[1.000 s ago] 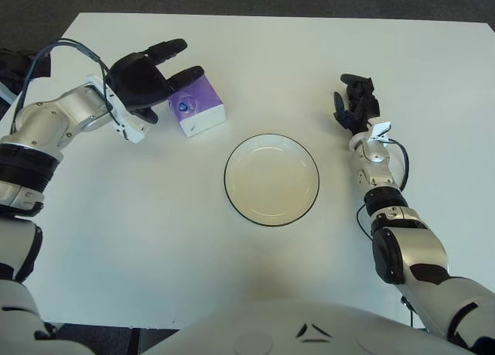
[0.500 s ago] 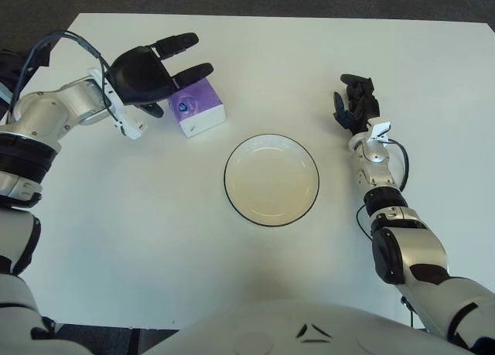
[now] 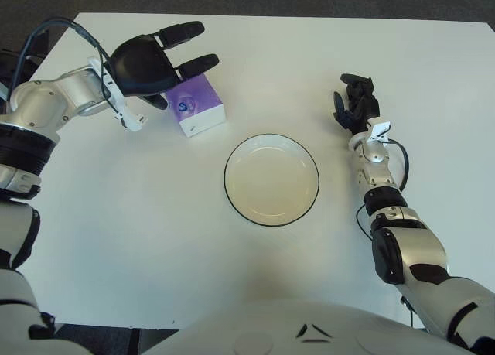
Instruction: Put the tissue paper into the plate.
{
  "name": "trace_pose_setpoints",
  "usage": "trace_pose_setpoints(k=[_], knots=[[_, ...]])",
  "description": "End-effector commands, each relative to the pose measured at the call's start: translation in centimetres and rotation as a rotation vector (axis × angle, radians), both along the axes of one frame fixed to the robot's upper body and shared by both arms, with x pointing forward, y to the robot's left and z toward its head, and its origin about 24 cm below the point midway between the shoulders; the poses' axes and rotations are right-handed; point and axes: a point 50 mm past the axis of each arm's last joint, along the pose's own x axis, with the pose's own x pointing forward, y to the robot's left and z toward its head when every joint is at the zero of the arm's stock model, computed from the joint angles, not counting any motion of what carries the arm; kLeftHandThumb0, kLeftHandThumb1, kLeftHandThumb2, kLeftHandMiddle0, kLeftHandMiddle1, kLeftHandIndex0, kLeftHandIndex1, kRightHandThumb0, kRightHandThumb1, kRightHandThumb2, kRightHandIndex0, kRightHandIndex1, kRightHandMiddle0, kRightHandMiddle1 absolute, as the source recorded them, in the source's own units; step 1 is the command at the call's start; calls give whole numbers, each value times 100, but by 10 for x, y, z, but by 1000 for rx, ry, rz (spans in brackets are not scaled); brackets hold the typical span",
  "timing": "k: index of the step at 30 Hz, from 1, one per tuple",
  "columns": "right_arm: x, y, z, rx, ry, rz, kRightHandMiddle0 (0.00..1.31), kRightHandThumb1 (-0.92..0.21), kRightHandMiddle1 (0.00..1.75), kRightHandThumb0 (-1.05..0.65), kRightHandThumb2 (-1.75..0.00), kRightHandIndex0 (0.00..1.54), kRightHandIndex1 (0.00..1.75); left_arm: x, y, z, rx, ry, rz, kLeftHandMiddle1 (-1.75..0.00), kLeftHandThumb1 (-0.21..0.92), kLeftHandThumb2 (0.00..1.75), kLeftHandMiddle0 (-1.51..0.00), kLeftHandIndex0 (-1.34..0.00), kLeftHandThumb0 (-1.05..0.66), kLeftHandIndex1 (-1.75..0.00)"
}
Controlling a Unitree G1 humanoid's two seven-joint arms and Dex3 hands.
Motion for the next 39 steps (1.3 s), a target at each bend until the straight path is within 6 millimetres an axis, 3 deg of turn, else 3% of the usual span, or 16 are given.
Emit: trace_pose_setpoints(k=[1,17,32,39], knots=[[-36,0,-74,28,325,-21,3,-82,110,-59,-55,36,21,-2,4,9,6,-10,-3,0,86,12,0,-1,-91,-15],[-36,1,-75,28,326,-21,3,-82,110,-59,-55,36,21,2,0,-3,51,45,-8,0,87,12,0,0,-89,-19],[-37,3,-75,28,325,-21,3,-82,110,-59,-55,36,21,10,-5,-17,53,153,24,-2,85,12,-9,0,-84,-37],[-37,4,-75,28,324,-20,3,-82,110,-59,-55,36,21,17,-3,-35,75,205,83,-2,80,10,-10,0,-78,-41]])
